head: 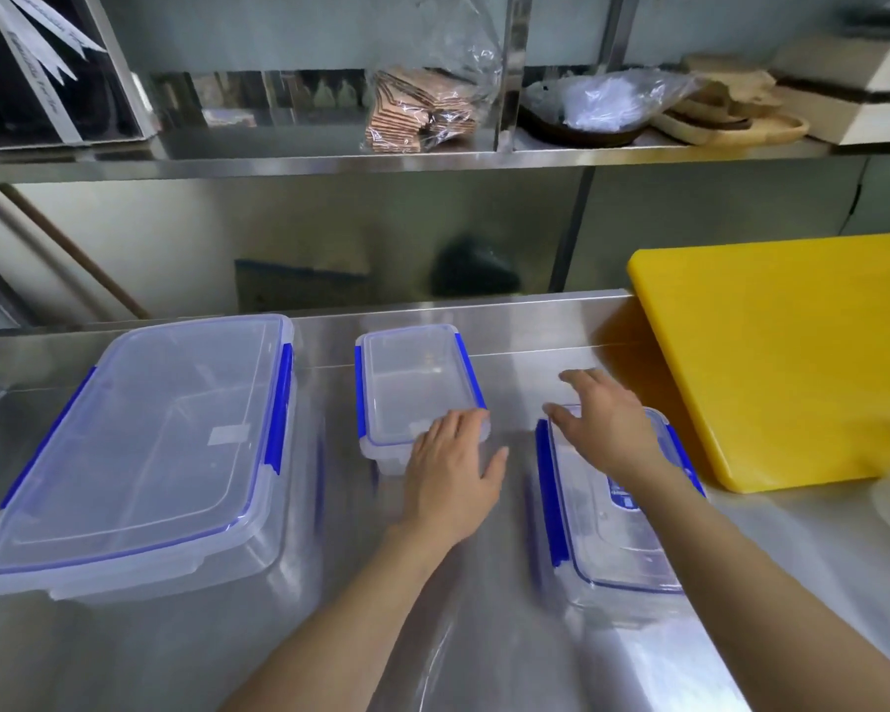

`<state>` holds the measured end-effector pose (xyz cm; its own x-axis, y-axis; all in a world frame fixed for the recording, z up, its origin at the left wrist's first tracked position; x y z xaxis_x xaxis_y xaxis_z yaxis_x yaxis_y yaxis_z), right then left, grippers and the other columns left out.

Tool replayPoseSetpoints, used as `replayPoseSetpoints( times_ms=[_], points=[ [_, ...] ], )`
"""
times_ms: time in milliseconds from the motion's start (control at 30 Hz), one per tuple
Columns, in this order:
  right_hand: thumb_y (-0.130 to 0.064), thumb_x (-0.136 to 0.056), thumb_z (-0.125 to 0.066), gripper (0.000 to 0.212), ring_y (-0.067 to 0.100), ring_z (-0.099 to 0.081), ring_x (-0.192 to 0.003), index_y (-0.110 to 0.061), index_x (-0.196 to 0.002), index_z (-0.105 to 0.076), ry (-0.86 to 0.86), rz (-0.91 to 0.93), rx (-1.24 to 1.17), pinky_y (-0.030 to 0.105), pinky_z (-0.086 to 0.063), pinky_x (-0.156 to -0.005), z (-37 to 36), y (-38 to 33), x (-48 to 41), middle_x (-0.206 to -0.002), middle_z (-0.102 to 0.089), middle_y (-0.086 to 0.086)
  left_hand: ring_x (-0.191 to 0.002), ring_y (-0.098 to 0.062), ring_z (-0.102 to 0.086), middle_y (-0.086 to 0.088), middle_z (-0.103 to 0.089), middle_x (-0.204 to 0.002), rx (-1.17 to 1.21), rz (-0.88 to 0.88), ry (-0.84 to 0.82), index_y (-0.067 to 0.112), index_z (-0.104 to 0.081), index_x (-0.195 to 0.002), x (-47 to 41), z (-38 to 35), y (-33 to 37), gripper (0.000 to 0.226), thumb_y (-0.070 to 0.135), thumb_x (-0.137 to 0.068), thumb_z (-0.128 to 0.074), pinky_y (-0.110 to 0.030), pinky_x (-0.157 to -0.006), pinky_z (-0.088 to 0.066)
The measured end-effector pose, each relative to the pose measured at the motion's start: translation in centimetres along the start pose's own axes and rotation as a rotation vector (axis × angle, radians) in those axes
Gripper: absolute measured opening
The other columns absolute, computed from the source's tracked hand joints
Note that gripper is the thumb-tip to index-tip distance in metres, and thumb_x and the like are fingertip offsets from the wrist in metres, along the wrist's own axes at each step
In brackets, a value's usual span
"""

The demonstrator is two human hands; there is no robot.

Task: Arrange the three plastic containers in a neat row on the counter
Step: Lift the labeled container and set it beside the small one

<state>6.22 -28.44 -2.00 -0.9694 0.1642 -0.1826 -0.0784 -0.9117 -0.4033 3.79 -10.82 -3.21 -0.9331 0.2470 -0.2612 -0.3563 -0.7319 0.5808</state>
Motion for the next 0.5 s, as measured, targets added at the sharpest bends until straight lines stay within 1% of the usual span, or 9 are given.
replayPoseSetpoints(
  times_ms=[67, 133, 167, 233, 300, 367, 400, 467, 500],
  points=[
    [-0.041, -0.086, -0.055, 0.043, 0.029, -0.056, -0.104, -0.012, -0.117, -0.055, 0.156, -0.117, 0.053, 0.035, -0.046, -0.077, 1.8, 1.6, 1.3, -0.119, -0.059, 0.012, -0.12, -0.023, -0.049, -0.006, -0.052, -0.133, 0.065, 0.107, -0.095, 0.014, -0.041, -0.128, 0.7, -1.7, 2.0, 0.048, 0.038, -0.089, -0.054, -0.038, -0.099, -0.045],
    [-0.048, -0.084, -0.053, 0.049, 0.035, -0.053, -0.102, -0.007, -0.11, -0.054, 0.175, -0.234, 0.111, 0.039, -0.044, -0.076, 3.3, 3.3, 2.7, -0.113, -0.057, 0.017, -0.127, -0.023, -0.043, -0.007, -0.041, -0.143, 0.171, 0.271, -0.201, 0.014, -0.031, -0.135, 1.2, -3.2, 3.3, 0.061, 0.044, -0.087, -0.054, -0.038, -0.102, -0.041],
    [-0.055, -0.081, -0.053, 0.056, 0.037, -0.051, -0.105, -0.007, -0.111, -0.052, 0.119, -0.305, 0.125, 0.042, -0.044, -0.08, 3.8, 4.2, 3.3, -0.114, -0.054, 0.017, -0.13, -0.024, -0.04, -0.007, -0.035, -0.148, 0.25, 0.358, -0.251, 0.014, -0.025, -0.137, 1.4, -3.8, 3.8, 0.067, 0.046, -0.086, -0.055, -0.038, -0.103, -0.038],
    [-0.067, -0.074, -0.05, 0.072, 0.037, -0.048, -0.111, -0.01, -0.117, -0.046, -0.064, -0.454, 0.121, 0.046, -0.044, -0.083, 4.6, 6.0, 4.5, -0.121, -0.048, 0.015, -0.134, -0.025, -0.035, -0.006, -0.025, -0.152, 0.391, 0.5, -0.32, 0.016, -0.015, -0.141, 1.7, -4.6, 4.5, 0.076, 0.048, -0.085, -0.055, -0.038, -0.103, -0.035],
    [-0.071, -0.071, -0.051, 0.08, 0.035, -0.052, -0.109, -0.014, -0.125, -0.04, -0.25, -0.525, 0.085, 0.041, -0.044, -0.078, 4.8, 7.5, 5.6, -0.125, -0.048, 0.013, -0.135, -0.025, -0.033, -0.005, -0.023, -0.153, 0.495, 0.576, -0.361, 0.02, -0.008, -0.144, 2.1, -5.5, 4.8, 0.081, 0.049, -0.084, -0.056, -0.039, -0.105, -0.033],
    [-0.065, -0.073, -0.055, 0.076, 0.03, -0.056, -0.102, -0.016, -0.128, -0.038, -0.376, -0.478, -0.002, 0.036, -0.043, -0.075, 4.5, 8.5, 6.5, -0.124, -0.056, 0.011, -0.13, -0.025, -0.041, -0.004, -0.031, -0.15, 0.637, 0.616, -0.38, 0.024, -0.01, -0.144, 2.6, -6.3, 5.0, 0.08, 0.044, -0.084, -0.058, -0.039, -0.105, -0.037],
    [-0.06, -0.076, -0.057, 0.07, 0.029, -0.057, -0.1, -0.017, -0.128, -0.038, -0.4, -0.435, -0.041, 0.035, -0.043, -0.075, 4.2, 8.8, 6.8, -0.123, -0.059, 0.011, -0.123, -0.023, -0.049, -0.004, -0.041, -0.145, 0.722, 0.622, -0.379, 0.025, -0.017, -0.143, 2.8, -6.7, 5.2, 0.074, 0.04, -0.084, -0.06, -0.038, -0.102, -0.041],
    [-0.051, -0.079, -0.059, 0.064, 0.03, -0.058, -0.102, -0.017, -0.129, -0.038, -0.387, -0.358, -0.079, 0.035, -0.045, -0.077, 3.6, 9.2, 7.1, -0.122, -0.06, 0.012, -0.109, -0.017, -0.058, -0.001, -0.056, -0.131, 0.846, 0.612, -0.345, 0.028, -0.032, -0.136, 3.4, -7.3, 5.4, 0.059, 0.029, -0.085, -0.062, -0.032, -0.089, -0.047],
    [-0.049, -0.081, -0.059, 0.063, 0.031, -0.057, -0.104, -0.016, -0.13, -0.037, -0.367, -0.334, -0.098, 0.037, -0.047, -0.08, 3.5, 9.3, 7.2, -0.123, -0.06, 0.014, -0.105, -0.015, -0.059, 0.001, -0.059, -0.126, 0.875, 0.606, -0.324, 0.03, -0.035, -0.134, 3.6, -7.4, 5.5, 0.057, 0.025, -0.085, -0.063, -0.029, -0.084, -0.047]
  ],
)
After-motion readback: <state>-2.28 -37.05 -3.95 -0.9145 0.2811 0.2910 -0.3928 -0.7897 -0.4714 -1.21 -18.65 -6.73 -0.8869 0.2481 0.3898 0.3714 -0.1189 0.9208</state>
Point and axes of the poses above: each hand's wrist, its own x-axis away from the middle knuckle, its own z-axis out of the back of the hand, y = z × x, the point moved 1 cm from there along -x, towards the middle knuckle
